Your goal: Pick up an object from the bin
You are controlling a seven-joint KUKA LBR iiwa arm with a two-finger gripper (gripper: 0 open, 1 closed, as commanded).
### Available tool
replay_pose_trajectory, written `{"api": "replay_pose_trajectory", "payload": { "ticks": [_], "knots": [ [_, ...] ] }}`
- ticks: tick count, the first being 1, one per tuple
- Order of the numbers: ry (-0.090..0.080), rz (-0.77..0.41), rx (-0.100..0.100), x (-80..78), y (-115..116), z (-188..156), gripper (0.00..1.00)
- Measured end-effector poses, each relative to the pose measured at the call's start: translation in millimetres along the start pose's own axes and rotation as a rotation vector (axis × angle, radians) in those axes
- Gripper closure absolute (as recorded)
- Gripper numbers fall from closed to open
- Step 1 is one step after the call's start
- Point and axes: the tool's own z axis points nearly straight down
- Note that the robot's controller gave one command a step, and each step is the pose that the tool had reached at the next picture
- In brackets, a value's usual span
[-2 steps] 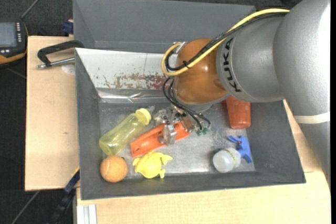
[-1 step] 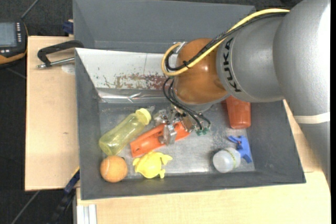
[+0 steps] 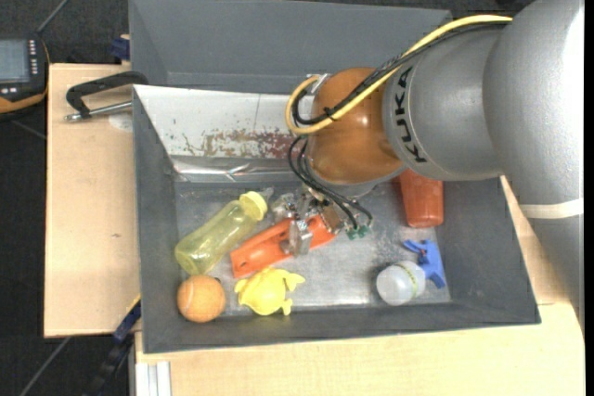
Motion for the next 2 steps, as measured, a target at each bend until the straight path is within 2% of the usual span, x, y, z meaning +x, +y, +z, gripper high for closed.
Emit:
{"api": "replay_pose_trajectory", "payload": {
  "ticks": [2],
  "knots": [
    [-0.002, 0.000, 0.000, -0.3, 0.4, -9.3, 1.00]
  ]
}}
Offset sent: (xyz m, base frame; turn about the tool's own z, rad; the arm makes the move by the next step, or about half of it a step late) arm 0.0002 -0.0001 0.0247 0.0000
